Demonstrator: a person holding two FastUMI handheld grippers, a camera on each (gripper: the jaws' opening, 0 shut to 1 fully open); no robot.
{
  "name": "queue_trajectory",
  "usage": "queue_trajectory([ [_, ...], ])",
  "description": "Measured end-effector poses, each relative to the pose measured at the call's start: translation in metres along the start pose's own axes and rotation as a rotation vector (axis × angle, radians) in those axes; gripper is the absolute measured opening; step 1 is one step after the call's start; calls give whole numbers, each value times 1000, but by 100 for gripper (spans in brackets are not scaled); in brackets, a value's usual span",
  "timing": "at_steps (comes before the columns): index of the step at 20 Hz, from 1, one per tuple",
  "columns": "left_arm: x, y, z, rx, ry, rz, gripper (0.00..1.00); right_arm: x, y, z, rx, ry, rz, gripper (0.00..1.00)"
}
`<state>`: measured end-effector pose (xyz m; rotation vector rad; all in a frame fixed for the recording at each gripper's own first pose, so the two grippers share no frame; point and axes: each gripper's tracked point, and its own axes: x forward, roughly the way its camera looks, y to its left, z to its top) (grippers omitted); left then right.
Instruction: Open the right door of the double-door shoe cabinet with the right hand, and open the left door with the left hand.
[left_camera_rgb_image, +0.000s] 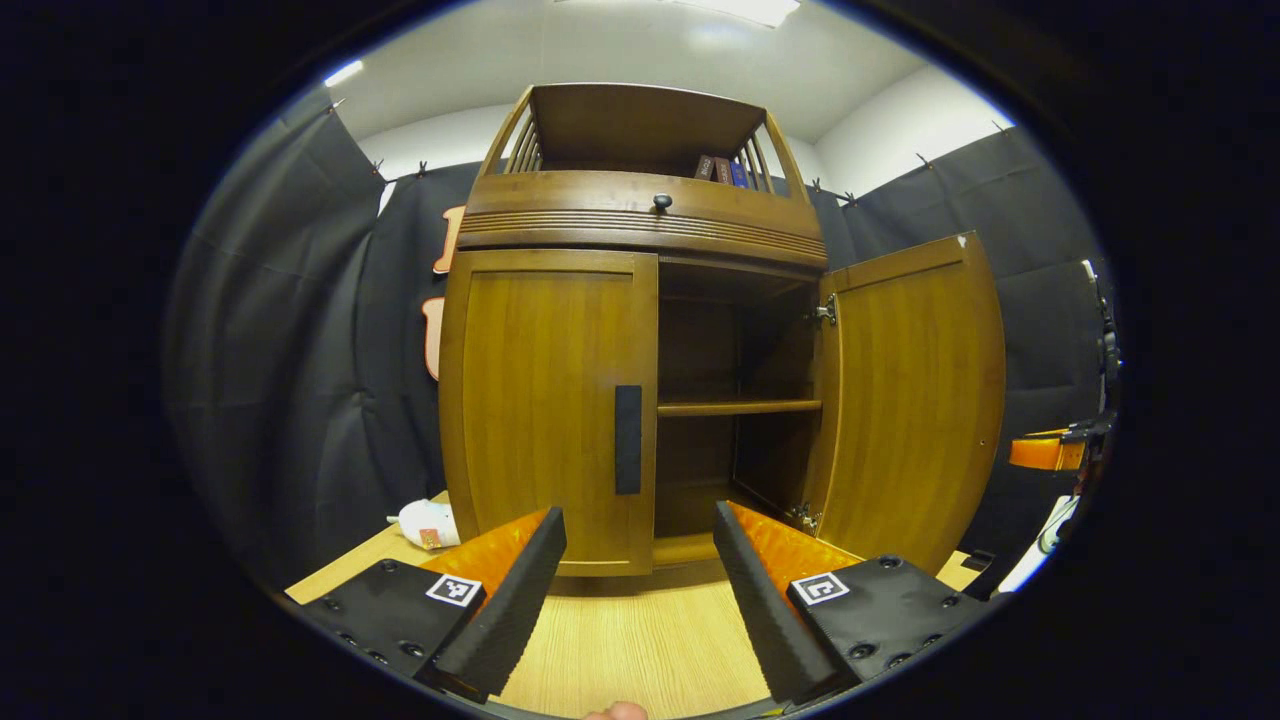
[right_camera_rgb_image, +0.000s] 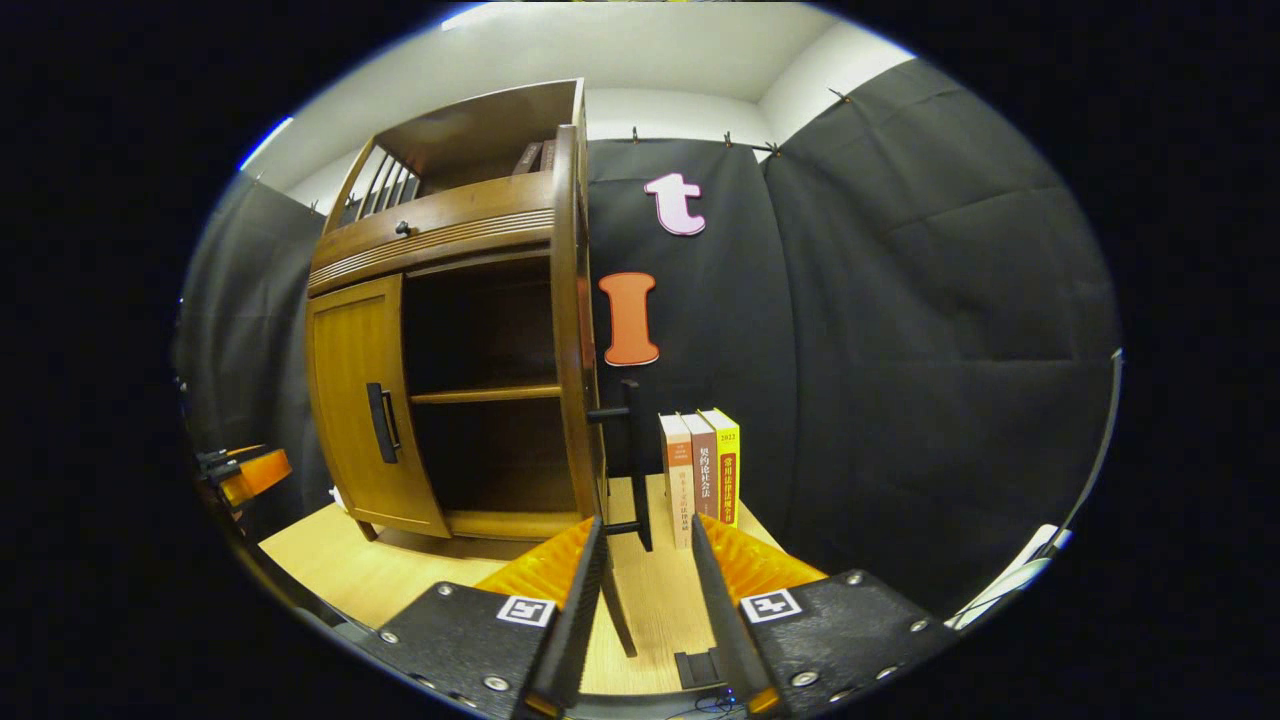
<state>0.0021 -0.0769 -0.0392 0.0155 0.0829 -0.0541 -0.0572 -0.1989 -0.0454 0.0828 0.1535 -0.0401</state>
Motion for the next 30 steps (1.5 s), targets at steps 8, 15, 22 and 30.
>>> queue_trajectory([
  [8, 80, -1, 31, 8, -7, -46, 94, -6, 55, 5, -39, -34, 39, 98],
  [15, 176, 11, 21, 83, 4, -8, 94, -22, 57, 2, -35, -35, 25, 98],
  [22, 214, 16, -1, 50, 21, 35, 94, -23, 38, 3, -19, -41, -39, 92],
  [30, 236, 28, -12, 42, 40, 75, 94, -21, 33, 5, -1, -51, -46, 98],
])
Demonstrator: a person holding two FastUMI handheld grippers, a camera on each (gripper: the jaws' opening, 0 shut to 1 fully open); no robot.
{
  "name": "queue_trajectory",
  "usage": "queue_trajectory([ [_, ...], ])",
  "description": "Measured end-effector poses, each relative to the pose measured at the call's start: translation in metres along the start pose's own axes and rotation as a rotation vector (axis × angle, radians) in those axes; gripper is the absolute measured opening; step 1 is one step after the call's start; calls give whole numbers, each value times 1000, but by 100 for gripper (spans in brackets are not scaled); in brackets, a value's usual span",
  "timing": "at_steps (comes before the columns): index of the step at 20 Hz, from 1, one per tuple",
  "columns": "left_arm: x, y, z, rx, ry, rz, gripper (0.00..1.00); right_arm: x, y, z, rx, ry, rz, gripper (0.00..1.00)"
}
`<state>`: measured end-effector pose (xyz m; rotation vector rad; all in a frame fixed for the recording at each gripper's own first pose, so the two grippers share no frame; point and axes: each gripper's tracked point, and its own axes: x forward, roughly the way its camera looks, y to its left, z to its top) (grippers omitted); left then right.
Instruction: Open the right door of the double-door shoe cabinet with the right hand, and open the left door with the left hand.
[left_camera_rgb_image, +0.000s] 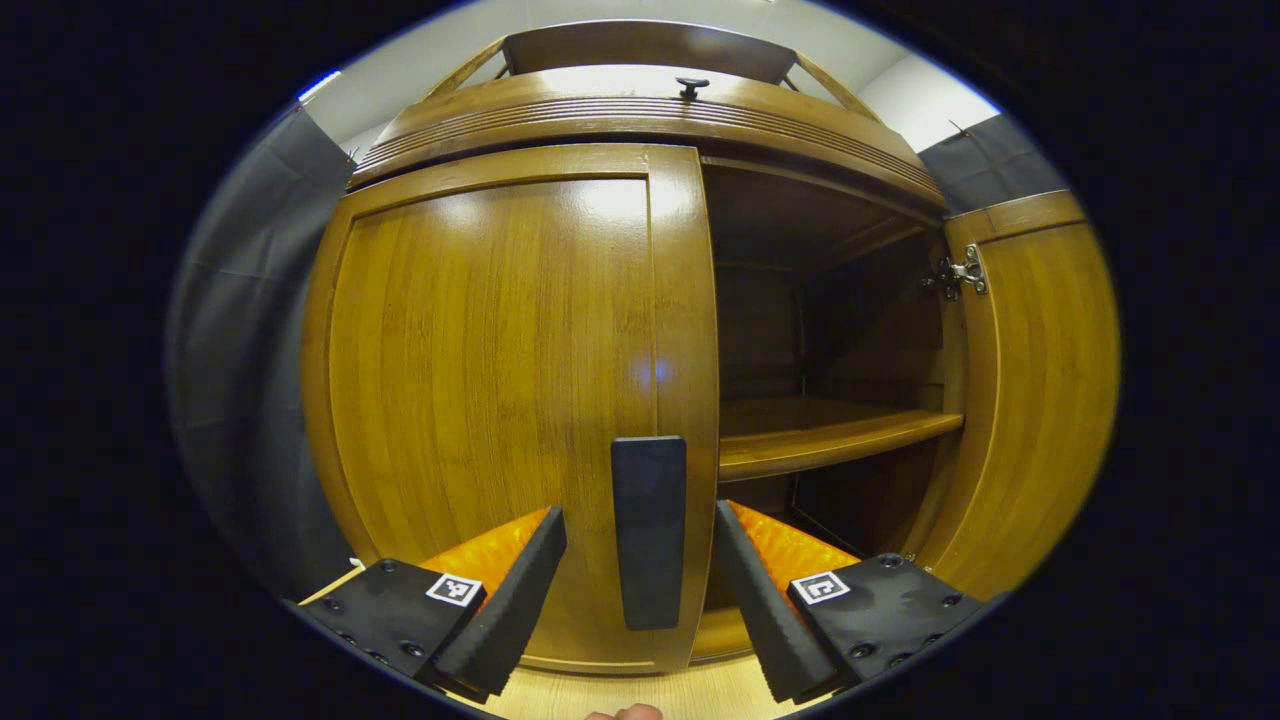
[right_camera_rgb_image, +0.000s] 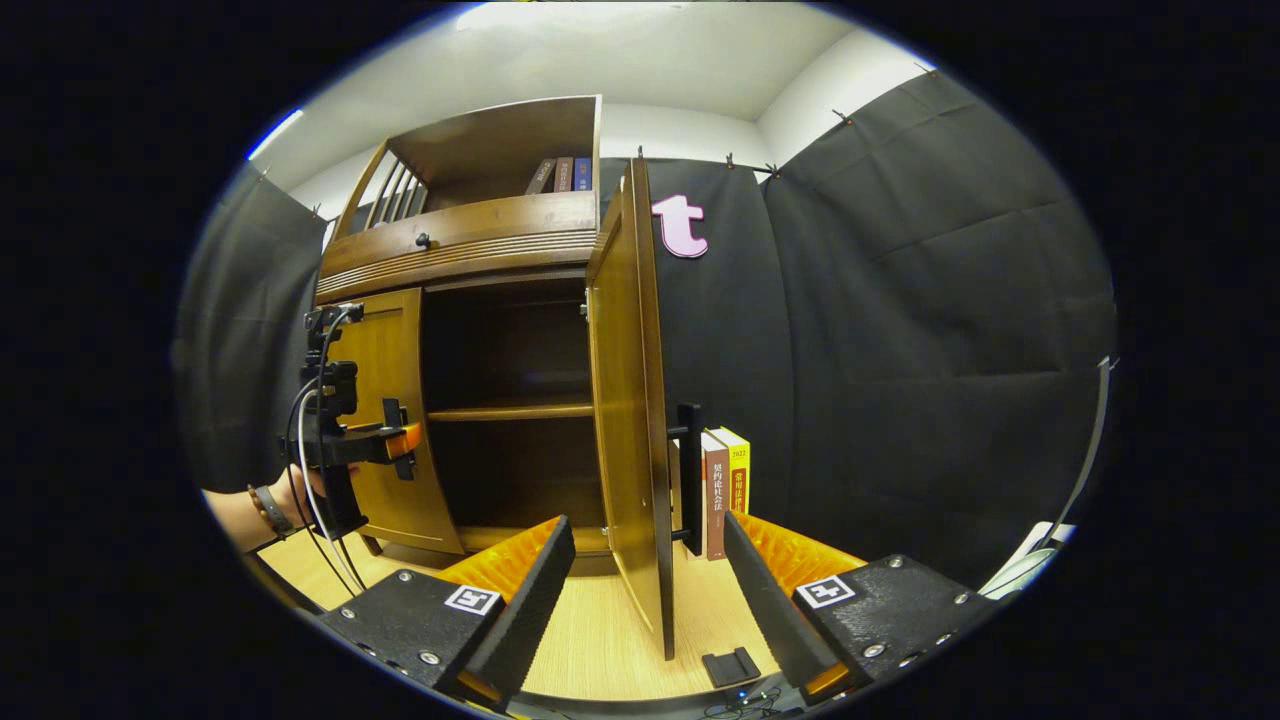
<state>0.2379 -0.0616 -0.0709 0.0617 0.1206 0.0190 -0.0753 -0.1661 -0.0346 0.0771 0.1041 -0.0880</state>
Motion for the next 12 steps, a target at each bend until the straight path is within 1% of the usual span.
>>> queue_trajectory([
  [1, 2, 0, -1, -2, 7, 2, 94, 1, -1, 0, -2, 2, -2, 98],
  [2, 4, 1, -4, 0, 13, 3, 94, 2, -4, 2, -2, 1, -6, 92],
  [6, 11, 2, -11, 0, 39, 2, 94, 7, -14, 1, 10, 9, -26, 92],
  [11, 13, -1, -11, -4, 30, -4, 96, 12, -20, 7, 25, 6, -42, 92],
  [12, 13, -2, -13, -17, 37, -10, 87, 13, -20, 9, 31, 0, -39, 92],
])
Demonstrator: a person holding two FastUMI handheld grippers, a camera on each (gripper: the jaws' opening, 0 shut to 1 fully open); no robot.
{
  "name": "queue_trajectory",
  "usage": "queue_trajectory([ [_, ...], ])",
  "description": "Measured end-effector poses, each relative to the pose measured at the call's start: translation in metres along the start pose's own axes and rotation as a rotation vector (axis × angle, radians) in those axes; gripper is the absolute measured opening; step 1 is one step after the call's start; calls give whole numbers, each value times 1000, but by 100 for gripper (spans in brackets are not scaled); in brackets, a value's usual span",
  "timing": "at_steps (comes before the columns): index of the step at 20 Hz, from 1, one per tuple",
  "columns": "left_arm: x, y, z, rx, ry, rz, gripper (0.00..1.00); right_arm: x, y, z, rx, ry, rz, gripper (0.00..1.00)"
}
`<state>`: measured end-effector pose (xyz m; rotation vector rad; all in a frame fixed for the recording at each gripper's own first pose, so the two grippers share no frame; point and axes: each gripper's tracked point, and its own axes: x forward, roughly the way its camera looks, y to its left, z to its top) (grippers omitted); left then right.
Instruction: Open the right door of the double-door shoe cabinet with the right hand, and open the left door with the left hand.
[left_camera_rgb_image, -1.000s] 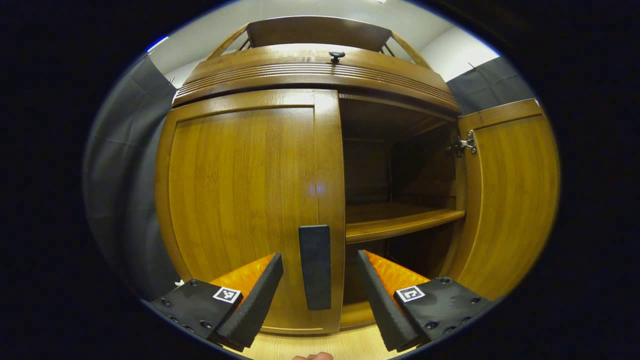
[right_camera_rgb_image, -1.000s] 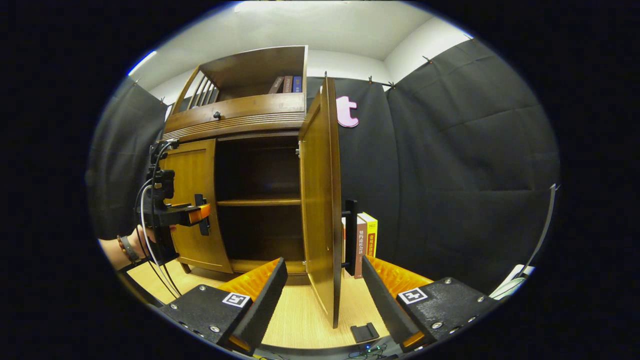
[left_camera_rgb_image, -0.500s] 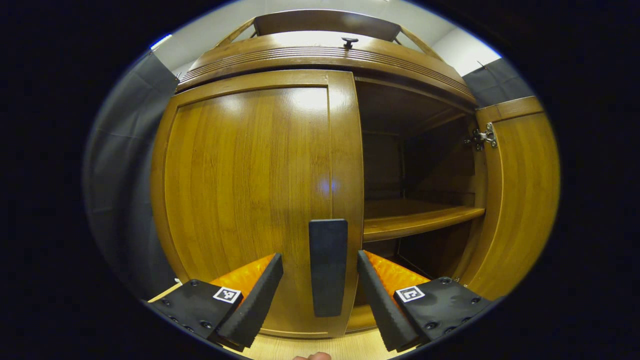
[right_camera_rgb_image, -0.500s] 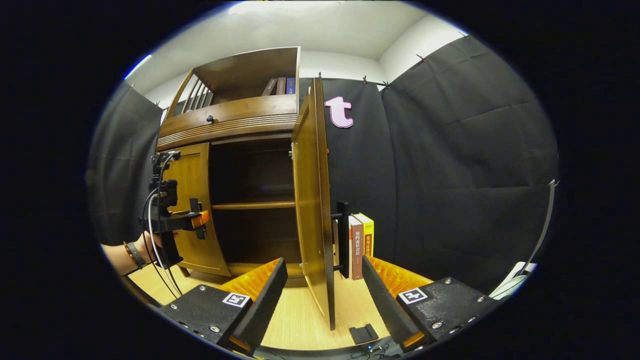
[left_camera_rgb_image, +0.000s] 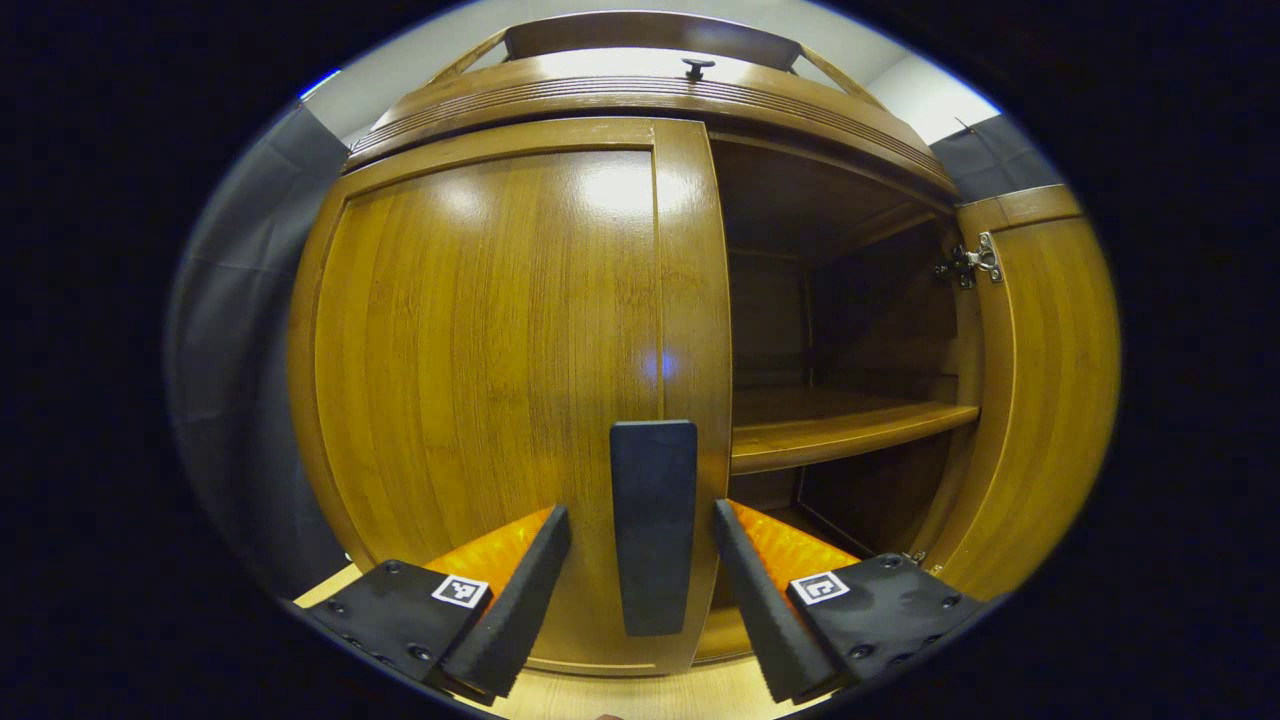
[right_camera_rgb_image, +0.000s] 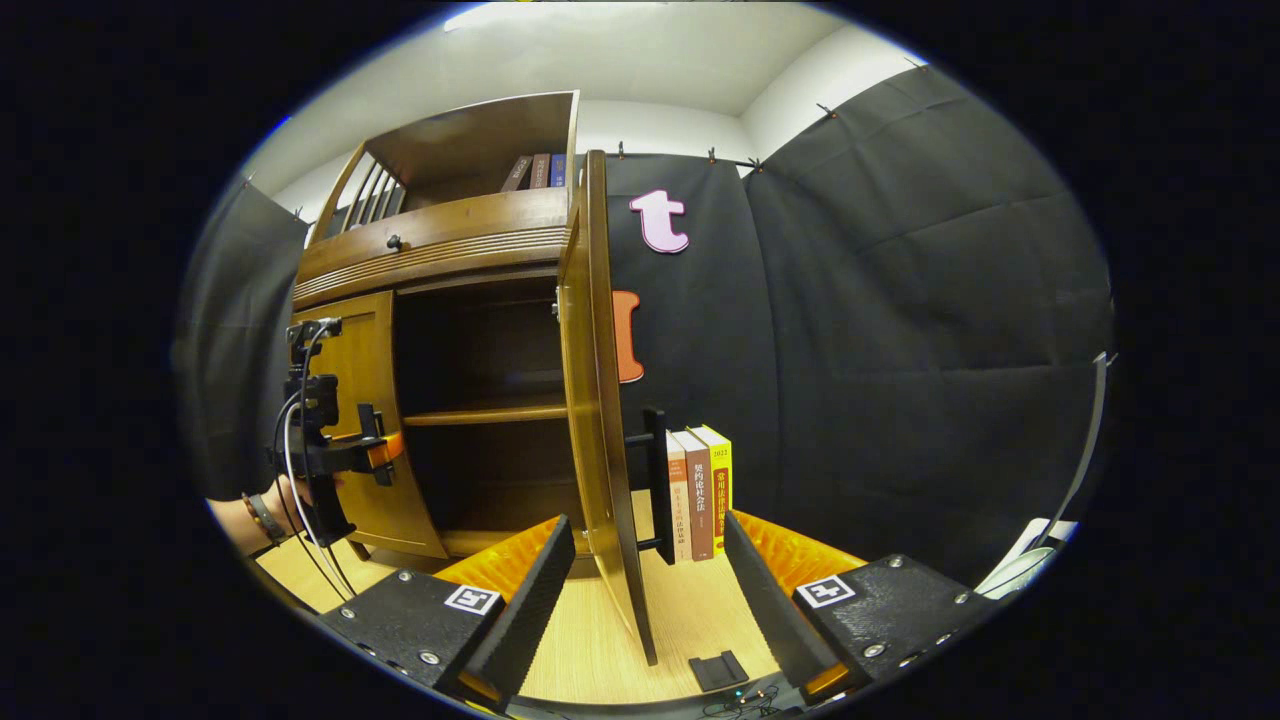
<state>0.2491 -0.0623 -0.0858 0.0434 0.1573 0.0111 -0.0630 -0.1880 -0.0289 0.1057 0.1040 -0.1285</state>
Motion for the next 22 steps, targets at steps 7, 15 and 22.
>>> queue_trajectory([
  [7, -4, -3, -14, -29, 40, -44, 36, -3, 1, -1, -10, 5, 0, 92],
  [15, -83, 7, -10, 15, 35, -96, 37, -6, 26, -3, -44, 14, 28, 98],
  [22, -165, 53, -7, 17, -1, -99, 35, 5, 62, -13, -37, 26, 80, 86],
])
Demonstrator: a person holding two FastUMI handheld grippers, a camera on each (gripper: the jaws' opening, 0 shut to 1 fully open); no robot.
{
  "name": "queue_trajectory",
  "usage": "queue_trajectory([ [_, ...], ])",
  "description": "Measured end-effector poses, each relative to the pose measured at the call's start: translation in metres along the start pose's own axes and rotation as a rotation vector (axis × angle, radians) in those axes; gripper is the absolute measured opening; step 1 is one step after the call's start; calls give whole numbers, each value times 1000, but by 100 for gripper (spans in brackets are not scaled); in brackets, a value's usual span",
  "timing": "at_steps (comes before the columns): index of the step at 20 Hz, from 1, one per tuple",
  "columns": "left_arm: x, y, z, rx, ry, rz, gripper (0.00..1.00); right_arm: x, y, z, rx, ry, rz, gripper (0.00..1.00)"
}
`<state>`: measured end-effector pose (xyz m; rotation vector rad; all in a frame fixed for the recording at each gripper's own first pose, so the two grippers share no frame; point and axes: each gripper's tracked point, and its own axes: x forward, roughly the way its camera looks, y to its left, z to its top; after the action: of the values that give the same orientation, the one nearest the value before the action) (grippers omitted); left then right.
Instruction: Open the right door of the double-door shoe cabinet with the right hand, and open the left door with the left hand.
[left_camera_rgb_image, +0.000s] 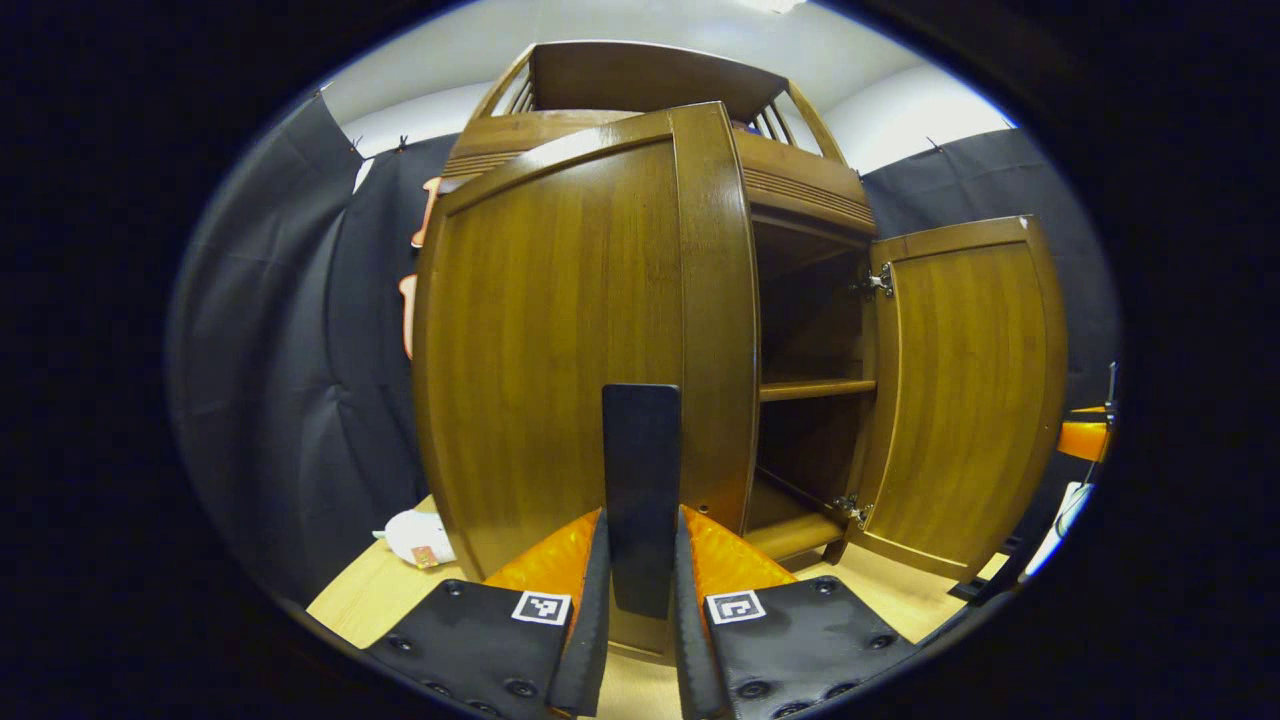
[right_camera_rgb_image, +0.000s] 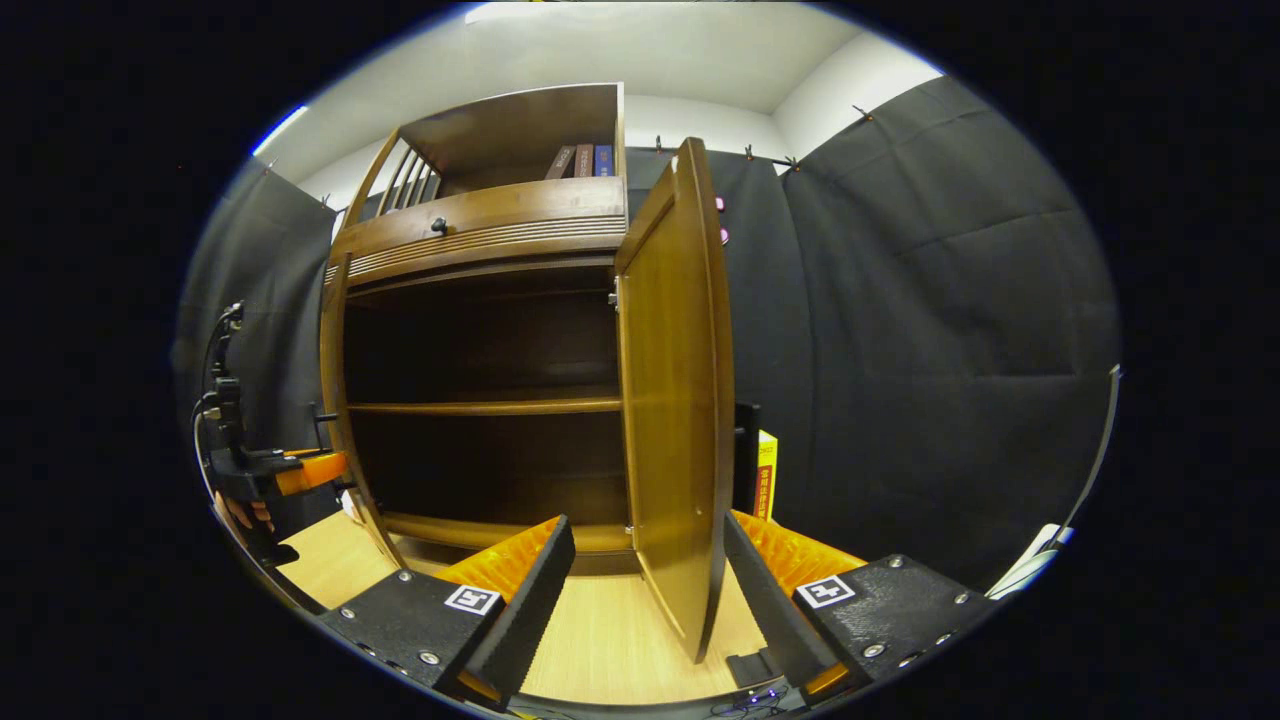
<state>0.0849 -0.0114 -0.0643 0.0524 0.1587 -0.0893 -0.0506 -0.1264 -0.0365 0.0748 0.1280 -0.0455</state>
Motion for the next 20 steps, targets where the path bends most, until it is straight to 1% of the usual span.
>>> queue_trajectory([
  [1, -9, 6, 0, 13, -5, 13, 34, 1, 5, -1, 0, 2, 6, 98],
  [2, -18, 13, 1, 19, -11, 28, 35, 4, 9, -1, -1, 2, 11, 98],
  [3, -25, 17, 1, 22, -14, 39, 35, 5, 14, -1, -1, 1, 17, 98],
  [4, -33, 24, 1, 38, -14, 44, 33, 6, 18, -1, 2, 0, 22, 98],
  [6, -42, 36, 2, 75, -13, 51, 34, 9, 28, 3, 19, -10, 38, 98],
  [9, -53, 49, 4, 80, -21, 78, 35, 10, 35, 6, 21, -22, 44, 98],
  [10, -58, 57, 5, 76, -24, 95, 36, 11, 36, 5, 19, -23, 44, 92],
  [11, -65, 65, 4, 73, -26, 116, 33, 11, 37, 4, 15, -19, 42, 92],
  [12, -69, 73, 5, 73, -35, 141, 32, 11, 38, 2, 11, -14, 40, 92],
  [13, -75, 81, 6, 84, -41, 169, 33, 12, 39, 1, 10, -11, 37, 92],
  [14, -79, 91, 9, 107, -59, 196, 29, 13, 40, 0, 13, -9, 39, 92],
  [15, -83, 101, 13, 126, -74, 219, 28, 13, 42, 0, 15, -9, 40, 92],
  [17, -89, 121, 16, 116, -86, 251, 27, 14, 47, 2, 16, -14, 44, 92],
  [18, -91, 131, 17, 95, -86, 253, 18, 15, 48, 2, 14, -15, 45, 92],
  [19, -103, 137, 13, 65, -93, 257, 18, 17, 50, 3, 11, -15, 48, 92],
  [20, -105, 144, 12, 37, -98, 253, 20, 17, 52, 2, 9, -13, 49, 92],
])
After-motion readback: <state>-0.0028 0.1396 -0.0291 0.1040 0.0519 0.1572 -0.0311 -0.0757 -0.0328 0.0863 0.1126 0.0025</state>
